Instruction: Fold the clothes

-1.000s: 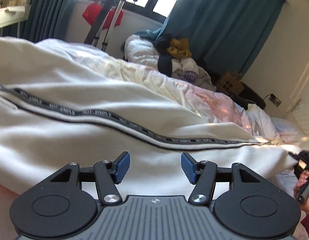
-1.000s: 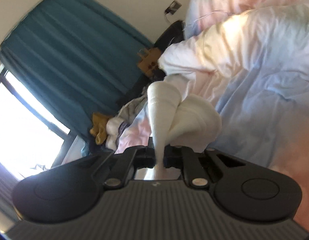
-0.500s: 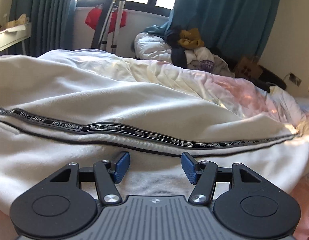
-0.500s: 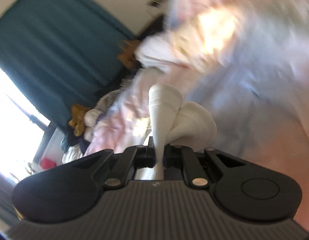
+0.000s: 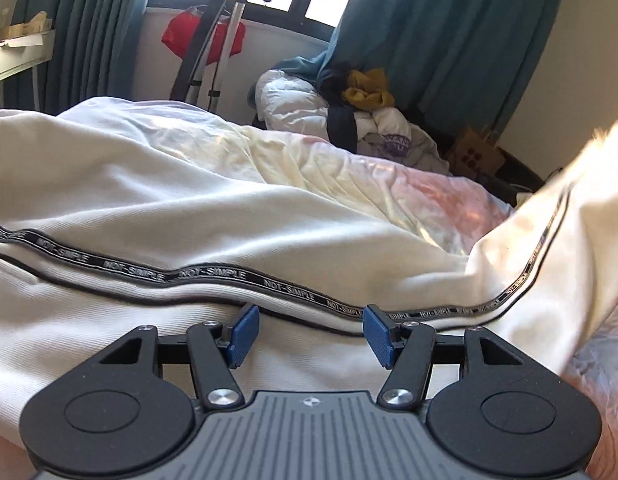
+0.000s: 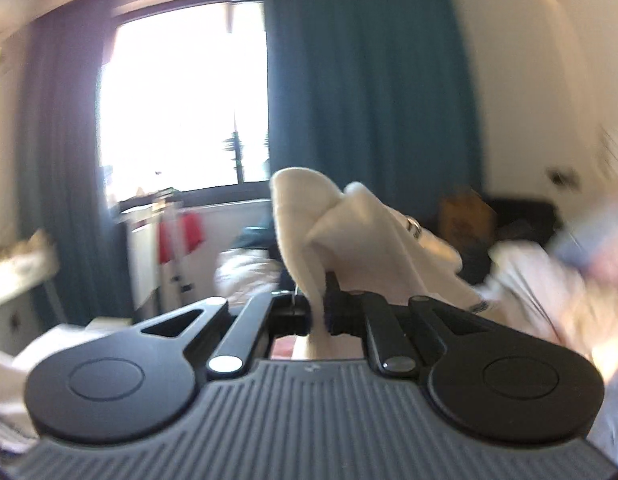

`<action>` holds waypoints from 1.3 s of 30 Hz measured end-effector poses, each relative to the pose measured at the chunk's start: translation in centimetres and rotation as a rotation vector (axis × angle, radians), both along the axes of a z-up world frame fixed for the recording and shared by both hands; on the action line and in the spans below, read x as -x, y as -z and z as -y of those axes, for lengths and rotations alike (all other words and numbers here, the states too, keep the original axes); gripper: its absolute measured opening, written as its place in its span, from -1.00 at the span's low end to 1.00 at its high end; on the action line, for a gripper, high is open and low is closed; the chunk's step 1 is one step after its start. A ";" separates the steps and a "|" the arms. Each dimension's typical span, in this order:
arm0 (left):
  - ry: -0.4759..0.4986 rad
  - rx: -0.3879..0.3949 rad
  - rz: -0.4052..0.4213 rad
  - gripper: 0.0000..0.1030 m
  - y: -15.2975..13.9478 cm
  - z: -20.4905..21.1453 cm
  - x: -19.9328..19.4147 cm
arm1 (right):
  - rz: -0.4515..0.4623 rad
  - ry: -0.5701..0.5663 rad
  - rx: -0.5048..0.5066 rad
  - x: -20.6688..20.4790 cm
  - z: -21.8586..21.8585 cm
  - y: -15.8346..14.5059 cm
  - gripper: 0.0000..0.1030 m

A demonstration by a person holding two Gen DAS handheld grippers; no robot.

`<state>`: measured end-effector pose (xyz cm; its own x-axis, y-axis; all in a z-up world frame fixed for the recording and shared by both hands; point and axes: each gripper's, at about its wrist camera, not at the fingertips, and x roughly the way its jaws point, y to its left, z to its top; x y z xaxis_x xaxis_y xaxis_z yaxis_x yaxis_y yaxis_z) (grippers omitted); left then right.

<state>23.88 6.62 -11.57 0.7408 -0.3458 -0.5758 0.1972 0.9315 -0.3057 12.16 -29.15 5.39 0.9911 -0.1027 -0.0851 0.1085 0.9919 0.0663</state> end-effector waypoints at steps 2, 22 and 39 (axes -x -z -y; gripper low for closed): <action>-0.011 0.015 0.014 0.17 -0.4 -0.5 0.1 | -0.002 -0.069 0.073 0.1 -3.9 -0.2 -0.81; 0.001 0.291 0.002 0.26 -1.0 -4.5 0.2 | -0.419 -0.382 0.268 2.5 -19.3 16.5 -0.77; 0.064 0.332 -0.043 0.41 0.8 -1.0 2.0 | -0.402 -0.048 -1.024 6.7 2.1 15.3 0.51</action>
